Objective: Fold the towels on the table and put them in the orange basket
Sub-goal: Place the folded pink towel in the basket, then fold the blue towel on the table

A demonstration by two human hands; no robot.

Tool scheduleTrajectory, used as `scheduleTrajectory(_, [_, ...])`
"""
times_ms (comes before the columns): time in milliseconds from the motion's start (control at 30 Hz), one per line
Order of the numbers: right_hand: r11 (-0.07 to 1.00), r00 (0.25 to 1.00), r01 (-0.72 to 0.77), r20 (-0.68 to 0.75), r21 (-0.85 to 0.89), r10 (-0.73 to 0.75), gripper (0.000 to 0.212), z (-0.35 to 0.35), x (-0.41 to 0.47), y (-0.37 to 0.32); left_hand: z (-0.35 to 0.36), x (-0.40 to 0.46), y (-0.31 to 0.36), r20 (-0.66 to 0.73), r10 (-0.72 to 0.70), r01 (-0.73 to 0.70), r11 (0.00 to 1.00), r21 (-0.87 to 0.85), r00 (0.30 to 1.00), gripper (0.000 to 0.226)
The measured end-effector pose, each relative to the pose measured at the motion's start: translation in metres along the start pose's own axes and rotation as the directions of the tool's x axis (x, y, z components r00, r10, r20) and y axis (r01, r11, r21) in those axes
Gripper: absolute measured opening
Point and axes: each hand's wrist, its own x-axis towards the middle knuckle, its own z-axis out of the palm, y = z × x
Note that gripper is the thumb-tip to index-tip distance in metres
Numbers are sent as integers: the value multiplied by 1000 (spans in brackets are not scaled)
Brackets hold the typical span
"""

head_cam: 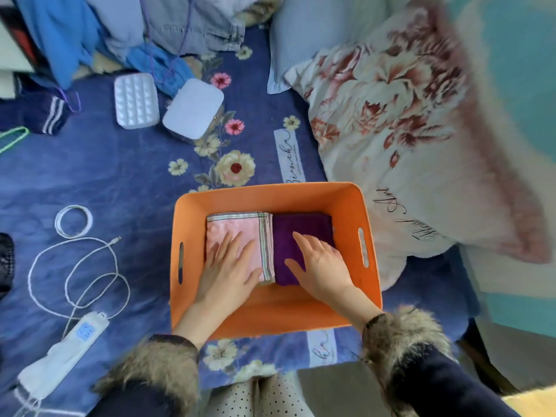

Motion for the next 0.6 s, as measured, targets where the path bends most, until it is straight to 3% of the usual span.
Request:
scheduleTrajectory(133, [990,977,-142,-163,-14,138,62,-39,-50,0,-46,-9,29,-56,51,-51,999,-4,997,55])
scheduleTrajectory(300, [931,872,-362,-338,39,353,62,-72,-128,0,-87,-17,80,-42,261,-262,965,-26,965,59])
scheduleTrajectory(400, [872,775,-476,-414,115,477,61,-77,-174,-1,-100,-19,103,-26,429,-429,903,5,903,58])
scheduleTrajectory(500, [773,672,-603,-395,199,626,63,-72,-227,-7,-113,-31,130,-13,580,-579,815,35,815,61])
scheduleTrajectory(600, [648,516,-688,-406,328,754,70,-62,-287,-18,-120,-51,166,8,719,-719,694,35,695,66])
